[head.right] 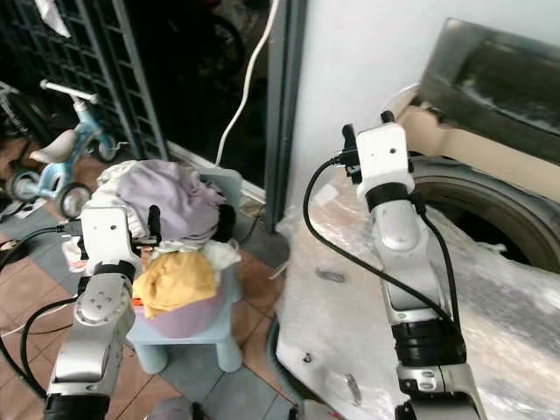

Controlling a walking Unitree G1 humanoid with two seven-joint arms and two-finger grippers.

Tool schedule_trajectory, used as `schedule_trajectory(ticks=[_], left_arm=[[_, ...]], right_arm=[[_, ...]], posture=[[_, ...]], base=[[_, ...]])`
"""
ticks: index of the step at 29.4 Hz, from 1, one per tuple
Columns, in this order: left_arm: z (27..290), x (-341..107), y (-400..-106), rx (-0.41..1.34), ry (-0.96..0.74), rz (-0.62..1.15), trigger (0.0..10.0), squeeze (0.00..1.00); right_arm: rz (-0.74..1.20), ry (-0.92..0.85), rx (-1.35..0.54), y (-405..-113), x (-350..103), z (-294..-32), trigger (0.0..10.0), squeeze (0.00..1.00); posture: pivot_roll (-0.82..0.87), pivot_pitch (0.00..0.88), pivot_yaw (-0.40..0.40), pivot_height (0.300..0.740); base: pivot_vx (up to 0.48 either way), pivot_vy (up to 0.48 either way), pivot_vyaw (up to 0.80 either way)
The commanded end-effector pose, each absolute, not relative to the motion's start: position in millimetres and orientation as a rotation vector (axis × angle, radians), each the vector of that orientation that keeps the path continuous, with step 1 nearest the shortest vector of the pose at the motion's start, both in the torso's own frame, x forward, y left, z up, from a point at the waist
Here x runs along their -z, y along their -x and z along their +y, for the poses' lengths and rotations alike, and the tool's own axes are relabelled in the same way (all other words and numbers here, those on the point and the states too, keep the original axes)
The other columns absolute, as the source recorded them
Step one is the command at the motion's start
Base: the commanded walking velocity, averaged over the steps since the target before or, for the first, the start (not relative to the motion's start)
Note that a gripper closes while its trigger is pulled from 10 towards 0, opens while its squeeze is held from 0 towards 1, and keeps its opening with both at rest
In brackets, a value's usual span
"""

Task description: Clothes washing

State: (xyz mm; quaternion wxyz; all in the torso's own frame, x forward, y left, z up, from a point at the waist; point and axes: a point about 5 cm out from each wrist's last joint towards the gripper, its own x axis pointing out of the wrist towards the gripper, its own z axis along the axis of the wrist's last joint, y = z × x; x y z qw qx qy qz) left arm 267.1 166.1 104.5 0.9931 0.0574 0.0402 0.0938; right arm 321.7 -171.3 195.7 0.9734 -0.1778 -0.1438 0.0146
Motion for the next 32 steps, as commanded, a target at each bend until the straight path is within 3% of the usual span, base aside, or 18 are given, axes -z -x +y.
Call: schedule_trajectory(ticks=[1,15,16,17,32], left_arm=[[170,-107,-266,-0.194,-0.124,0.079,10.0,0.00],[170,-110,-267,-0.176,-0.143,0.053,10.0,0.00],[170,-111,-266,-0.169,-0.144,0.046,10.0,0.00],[171,-110,-264,-0.153,-0.144,0.048,10.0,0.00],[181,-104,-262,-0.172,-0.103,0.088,10.0,0.00]], right_arm=[[-0.307,0.359,-0.049,-320,-199,-166,10.0,1.00],[-0.293,0.376,-0.045,-319,-194,-165,10.0,1.00],[-0.287,0.376,-0.054,-318,-193,-164,10.0,0.82],[-0.271,0.376,-0.076,-317,-187,-161,10.0,0.00],[-0.122,0.370,-0.201,-303,-146,-146,10.0,0.00]], posture=[[0.00,0.000,-0.034,0.740],[0.00,0.000,-0.030,0.740],[0.00,0.000,-0.030,0.740],[0.01,0.000,-0.030,0.740],[0.01,0.000,-0.027,0.740]], base=[[0.000,0.480,0.00],[0.000,0.392,0.00],[0.000,0.000,0.00],[0.000,0.000,0.00],[0.000,0.000,0.00]])
